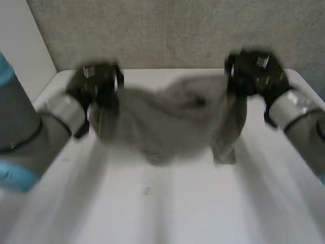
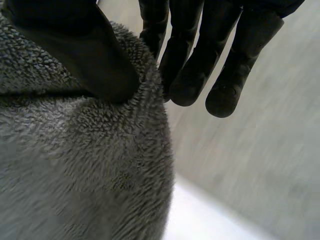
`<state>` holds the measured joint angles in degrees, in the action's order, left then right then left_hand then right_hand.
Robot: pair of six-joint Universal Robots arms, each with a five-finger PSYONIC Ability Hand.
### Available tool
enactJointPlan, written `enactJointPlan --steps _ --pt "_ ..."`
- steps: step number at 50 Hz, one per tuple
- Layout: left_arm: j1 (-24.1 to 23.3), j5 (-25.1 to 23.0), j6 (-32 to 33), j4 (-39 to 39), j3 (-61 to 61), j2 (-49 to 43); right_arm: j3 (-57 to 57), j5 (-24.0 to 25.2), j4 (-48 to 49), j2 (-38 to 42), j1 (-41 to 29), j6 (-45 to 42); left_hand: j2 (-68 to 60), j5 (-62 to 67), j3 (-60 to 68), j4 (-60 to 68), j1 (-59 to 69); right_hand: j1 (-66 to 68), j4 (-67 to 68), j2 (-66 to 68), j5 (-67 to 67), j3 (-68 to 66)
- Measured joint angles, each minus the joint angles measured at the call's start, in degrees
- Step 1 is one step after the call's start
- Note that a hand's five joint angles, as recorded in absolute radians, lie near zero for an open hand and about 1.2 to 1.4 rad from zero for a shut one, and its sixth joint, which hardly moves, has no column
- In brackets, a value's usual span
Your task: Fold the towel.
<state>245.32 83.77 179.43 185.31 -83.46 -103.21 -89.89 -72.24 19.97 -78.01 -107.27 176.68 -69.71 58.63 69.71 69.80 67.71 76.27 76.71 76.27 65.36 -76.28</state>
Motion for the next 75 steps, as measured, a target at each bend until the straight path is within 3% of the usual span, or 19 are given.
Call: enactJointPlan --steps 5,10,17,23,28,30,33,36,46,50,53,55,58,65,75 --pt "-0.4 0.5 -0.3 6.1 11.3 -0.9 6.2 -3.5 17.3 1.4 -0.1 9.6 0.0 0.0 0.0 0.0 0.0 0.1 0.0 0.0 0.0 0.0" --pt "-0.8 0.6 -0.6 7.8 12.9 -0.1 8.0 -5.5 21.0 1.8 -0.2 12.0 0.0 0.0 0.0 0.0 0.0 0.1 0.0 0.0 0.0 0.0" --pt "-1.4 0.3 -0.3 7.1 0.1 0.2 6.2 -5.4 6.4 4.3 -0.2 9.8 0.0 0.0 0.0 0.0 0.0 0.1 0.0 0.0 0.0 0.0" --pt "-2.4 0.1 -0.1 6.9 -12.4 -2.6 3.5 -3.7 -9.7 10.3 -0.1 1.3 0.0 0.0 0.0 0.0 0.0 0.2 0.0 0.0 0.0 0.0" --pt "-3.5 0.0 -0.1 6.5 -18.1 -5.4 1.3 -3.4 -16.9 14.0 -0.1 -7.2 0.0 0.0 0.0 0.0 0.0 -1.5 -1.8 -1.7 -1.6 1.7" --pt "-3.9 -0.1 -0.1 6.3 -19.4 -6.0 0.6 -3.5 -18.3 14.5 0.0 -9.6 0.0 0.0 0.0 0.0 0.0 -14.0 -13.3 -14.6 -13.4 14.3" --pt "-4.9 -0.1 -0.1 5.4 -21.6 -6.1 -0.4 -3.9 -20.4 14.0 0.3 -12.7 0.0 0.0 0.0 0.0 -0.1 -48.4 -48.4 -49.5 -49.1 48.6" --pt "-5.4 -0.2 -0.1 4.4 -22.7 -5.3 -0.7 -4.1 -21.5 12.6 0.5 -13.5 0.0 0.0 0.0 0.0 -0.1 -60.5 -61.1 -61.0 -61.9 60.9" --pt "-6.2 -0.2 0.7 0.2 -26.4 -0.5 0.5 -4.1 -22.9 5.2 -0.6 -12.8 -0.1 0.0 0.0 0.0 -0.1 -62.8 -62.0 -61.8 -62.2 62.2" --pt "-6.5 -0.2 2.0 -0.8 -27.9 0.9 3.3 -3.8 -23.4 3.8 -4.0 -12.8 0.7 0.0 -0.4 -0.5 -0.1 -62.8 -62.0 -61.8 -62.2 62.2" --pt "-6.7 0.0 2.9 -1.0 -28.6 1.3 5.6 -3.6 -24.5 4.2 -6.6 -13.1 8.5 -6.7 -8.4 -8.0 -6.3 -62.8 -62.0 -61.8 -62.2 62.2" --pt "-6.6 0.2 3.8 -1.1 -29.0 1.6 8.9 -3.3 -26.7 5.8 -9.3 -14.0 17.8 -16.8 -17.6 -17.9 -15.8 -62.7 -62.0 -61.8 -62.1 62.2" --pt "-6.3 0.5 4.4 -1.0 -29.4 2.0 13.7 -3.0 -30.3 8.9 -12.1 -16.3 22.9 -21.7 -22.5 -22.8 -20.6 -62.7 -62.0 -61.8 -62.1 62.2" --pt "-4.8 0.8 4.7 -0.8 -30.0 3.8 24.4 -1.9 -37.9 17.7 -16.5 -27.7 25.4 -24.5 -25.4 -25.5 -23.3 -62.7 -62.0 -61.8 -62.1 62.2" --pt "-2.4 0.6 4.6 -0.7 -32.9 6.9 35.2 5.5 -40.2 29.2 -17.5 -40.9 26.7 -25.7 -26.7 -26.9 -24.6 -58.4 -59.4 -59.5 -57.1 58.8"
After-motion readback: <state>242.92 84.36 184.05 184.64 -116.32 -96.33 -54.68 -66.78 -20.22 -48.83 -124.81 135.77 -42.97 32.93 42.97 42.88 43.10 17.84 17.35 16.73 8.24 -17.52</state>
